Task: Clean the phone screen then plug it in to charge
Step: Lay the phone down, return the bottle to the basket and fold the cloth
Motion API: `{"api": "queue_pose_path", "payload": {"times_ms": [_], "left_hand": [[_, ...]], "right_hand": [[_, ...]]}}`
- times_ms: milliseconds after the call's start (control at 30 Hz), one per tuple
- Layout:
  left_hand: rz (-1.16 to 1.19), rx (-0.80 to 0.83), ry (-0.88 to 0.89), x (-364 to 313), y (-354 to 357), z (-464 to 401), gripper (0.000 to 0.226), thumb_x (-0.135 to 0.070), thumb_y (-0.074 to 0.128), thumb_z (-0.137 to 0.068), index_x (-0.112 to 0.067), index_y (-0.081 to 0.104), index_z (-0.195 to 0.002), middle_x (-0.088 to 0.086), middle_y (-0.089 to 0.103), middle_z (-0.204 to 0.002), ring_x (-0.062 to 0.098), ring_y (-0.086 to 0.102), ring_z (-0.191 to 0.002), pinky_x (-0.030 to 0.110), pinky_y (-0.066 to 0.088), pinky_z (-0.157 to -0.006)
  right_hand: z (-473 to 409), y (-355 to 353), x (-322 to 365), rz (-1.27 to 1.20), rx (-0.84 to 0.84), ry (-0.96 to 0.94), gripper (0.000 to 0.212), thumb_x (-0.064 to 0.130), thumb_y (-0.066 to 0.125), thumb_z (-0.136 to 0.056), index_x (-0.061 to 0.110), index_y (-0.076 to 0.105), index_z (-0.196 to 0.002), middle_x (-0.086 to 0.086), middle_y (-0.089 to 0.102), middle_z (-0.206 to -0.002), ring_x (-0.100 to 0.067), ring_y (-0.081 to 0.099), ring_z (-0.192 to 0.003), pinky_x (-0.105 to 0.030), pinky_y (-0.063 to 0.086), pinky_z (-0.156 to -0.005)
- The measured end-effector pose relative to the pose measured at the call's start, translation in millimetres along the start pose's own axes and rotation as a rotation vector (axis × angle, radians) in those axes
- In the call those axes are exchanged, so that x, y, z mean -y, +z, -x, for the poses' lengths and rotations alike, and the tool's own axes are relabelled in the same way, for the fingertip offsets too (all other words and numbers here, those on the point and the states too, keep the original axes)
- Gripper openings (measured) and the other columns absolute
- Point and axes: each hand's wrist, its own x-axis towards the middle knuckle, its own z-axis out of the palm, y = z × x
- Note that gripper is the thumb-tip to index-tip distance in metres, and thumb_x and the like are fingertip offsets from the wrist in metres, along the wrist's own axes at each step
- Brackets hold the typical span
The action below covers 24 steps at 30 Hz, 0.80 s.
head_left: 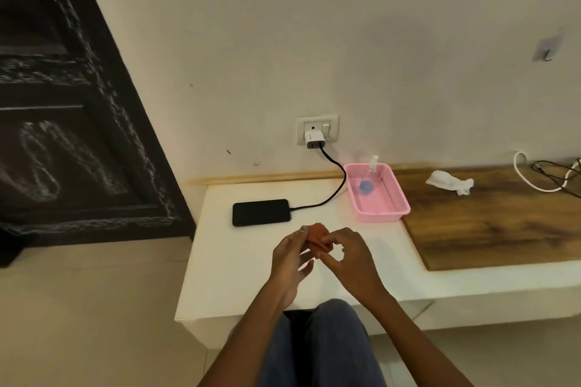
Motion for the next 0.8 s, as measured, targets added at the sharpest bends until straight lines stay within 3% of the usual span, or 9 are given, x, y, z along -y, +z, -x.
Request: {"api": "queue_pose_path", "payload": {"times_ms": [167,400,533,633,733,800], "left_hand": [[-0.091,0.089,0.015,-3.8,-3.8,22.2,0.025,-0.032,0.070,-0.084,-0.025,0.064,-0.107,-0.002,0.076,-0.090,0.008,0.072,-0.083,0.026,0.049,-0.073],[-0.093,0.084,0.047,-16.5,-5.3,35.5,0.009,-0.025,0.066,-0.088,-0.026,0.071,-0.096,-0.003,0.076,-0.084,0.013,0.069,-0.087,0.028,0.048,-0.071],[-0.113,0.042,0.082,-23.8,-10.6,39.9,0.019,-0.023,0.057,-0.091,-0.026,0.072,-0.079,0.003,0.076,-0.081,0.013,0.070,-0.081,0.031,0.049,-0.073],[-0.129,0.004,0.077,-26.6,-15.9,38.9,0.016,-0.019,0.054,-0.090,-0.023,0.068,-0.083,0.005,0.070,-0.089,0.018,0.064,-0.086,0.033,0.050,-0.073],[-0.229,0.036,0.060,-29.7,-16.7,40.9,0.010,-0.030,0.056,-0.090,-0.024,0.064,-0.090,0.004,0.066,-0.102,0.018,0.061,-0.094,0.032,0.048,-0.076],[-0.350,0.116,0.104,-32.6,-16.2,44.5,0.020,-0.046,0.060,-0.087,-0.027,0.066,-0.089,-0.004,0.070,-0.097,0.015,0.063,-0.095,0.031,0.046,-0.080]], "right_hand": [[4.8,-11.7,23.5,-0.235,-0.025,0.127,0.011,0.016,0.070,-0.082,0.011,0.066,-0.091,0.002,0.062,-0.092,-0.013,0.058,-0.089,-0.012,0.046,-0.071],[8.6,-32.1,39.6,-0.514,0.096,0.315,0.011,0.021,0.067,-0.084,0.012,0.066,-0.091,-0.006,0.068,-0.094,-0.020,0.062,-0.093,-0.023,0.046,-0.076],[7.9,-43.5,41.7,-0.588,0.039,0.349,0.008,0.019,0.064,-0.087,0.012,0.064,-0.092,-0.009,0.067,-0.097,-0.024,0.061,-0.096,-0.031,0.045,-0.082],[5.1,-49.9,41.1,-0.622,-0.042,0.342,0.008,0.016,0.063,-0.088,0.013,0.063,-0.095,-0.006,0.066,-0.094,-0.025,0.062,-0.094,-0.031,0.050,-0.082],[1.2,-51.8,42.6,-0.590,-0.105,0.335,0.006,0.018,0.063,-0.088,0.020,0.060,-0.092,0.000,0.063,-0.090,-0.024,0.061,-0.093,-0.032,0.054,-0.081],[-1.1,-54.4,44.7,-0.591,-0.114,0.306,0.009,0.018,0.065,-0.087,0.024,0.059,-0.088,0.001,0.062,-0.090,-0.024,0.061,-0.093,-0.032,0.056,-0.075]]}}
